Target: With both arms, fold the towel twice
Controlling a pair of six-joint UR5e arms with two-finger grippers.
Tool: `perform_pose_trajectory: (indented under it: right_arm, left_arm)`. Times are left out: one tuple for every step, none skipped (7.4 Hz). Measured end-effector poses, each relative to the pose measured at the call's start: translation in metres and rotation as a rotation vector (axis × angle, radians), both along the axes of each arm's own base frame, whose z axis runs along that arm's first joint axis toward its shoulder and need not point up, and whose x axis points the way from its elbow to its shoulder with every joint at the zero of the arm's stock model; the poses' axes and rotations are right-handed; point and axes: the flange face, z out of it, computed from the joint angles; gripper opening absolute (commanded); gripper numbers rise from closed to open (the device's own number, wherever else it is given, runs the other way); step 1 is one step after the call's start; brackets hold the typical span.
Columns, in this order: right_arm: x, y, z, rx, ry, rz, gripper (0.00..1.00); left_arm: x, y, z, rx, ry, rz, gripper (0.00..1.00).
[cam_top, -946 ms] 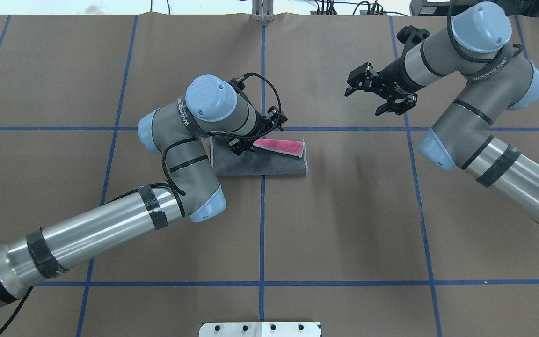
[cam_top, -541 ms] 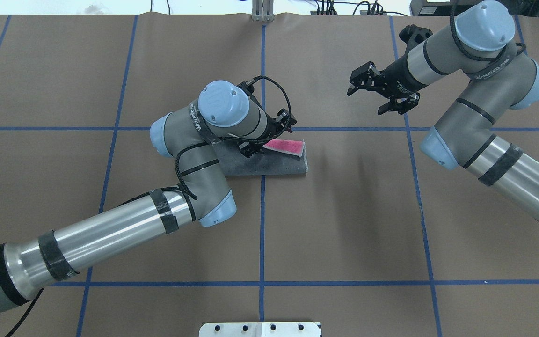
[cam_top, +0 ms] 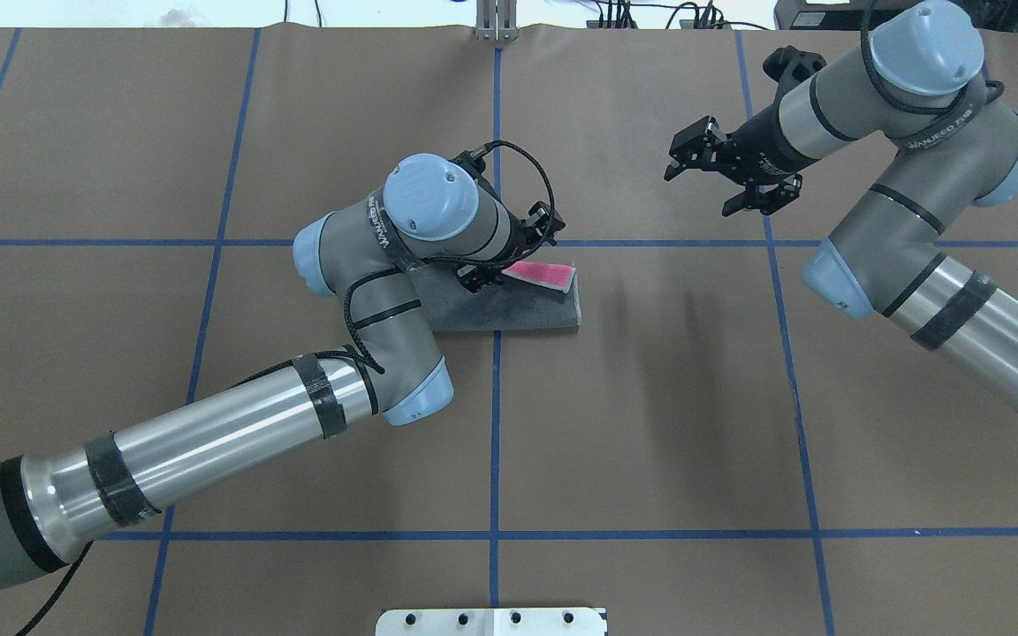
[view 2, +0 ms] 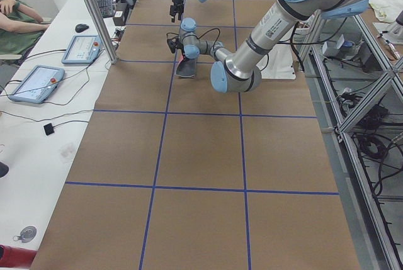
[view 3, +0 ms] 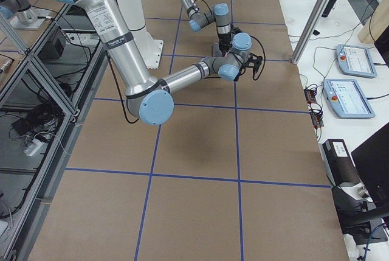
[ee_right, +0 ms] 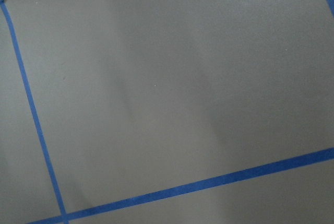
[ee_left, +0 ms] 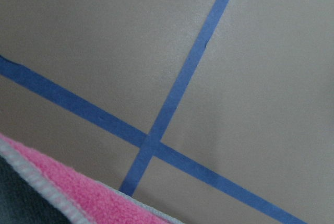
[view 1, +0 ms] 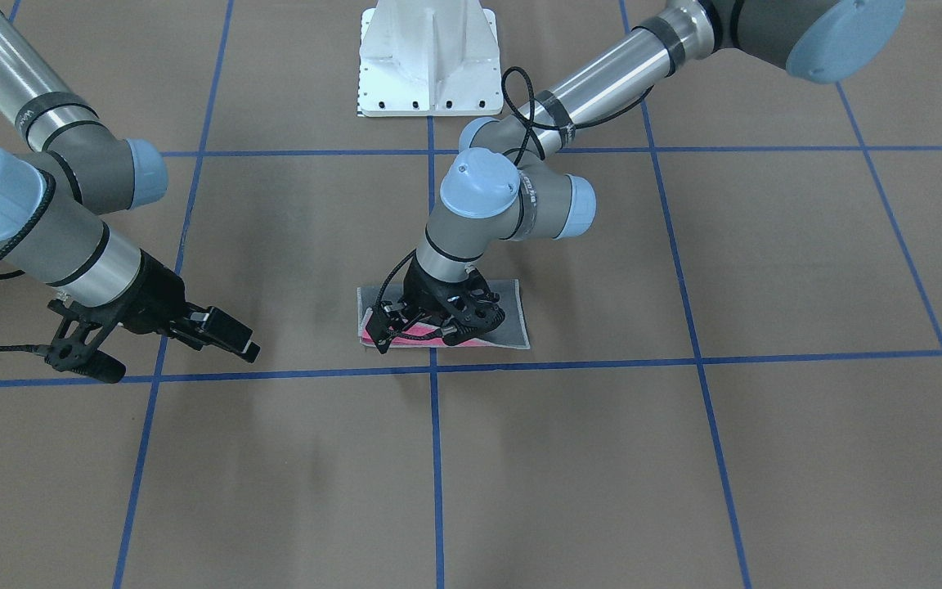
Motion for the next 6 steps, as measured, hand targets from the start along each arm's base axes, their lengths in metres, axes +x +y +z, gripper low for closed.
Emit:
perform_pose_trajectory:
  right_arm:
    - [0.0, 0.0, 0.001, 0.0, 0.0, -0.002, 0.99]
    - [0.001, 0.0, 0.001, -0.001, -0.002, -0.005, 0.99]
    - [0.001, 0.0, 0.001, -0.002, -0.002, -0.005, 0.99]
    - [0.002, 0.0, 0.001, -0.002, -0.003, -0.005, 0.99]
    - [0.005, -0.001, 0.0, -0.003, -0.006, -0.004, 0.99]
    - [0.011, -0.003, -0.001, -0.005, -0.013, -0.006, 0.99]
  left_arm:
    - [0.003, -0.002, 0.002, 0.01, 0.01, -0.005, 1.0]
    - [0.007, -0.005, 0.005, 0.019, 0.02, -0.007, 1.0]
    - [0.009, -0.007, 0.004, 0.025, 0.028, -0.009, 1.0]
    - [0.011, -0.008, 0.0, 0.033, 0.038, -0.012, 1.0]
    - [0.012, -0.009, -0.005, 0.048, 0.053, -0.022, 1.0]
    - [0.014, -0.011, -0.01, 0.063, 0.067, -0.034, 1.0]
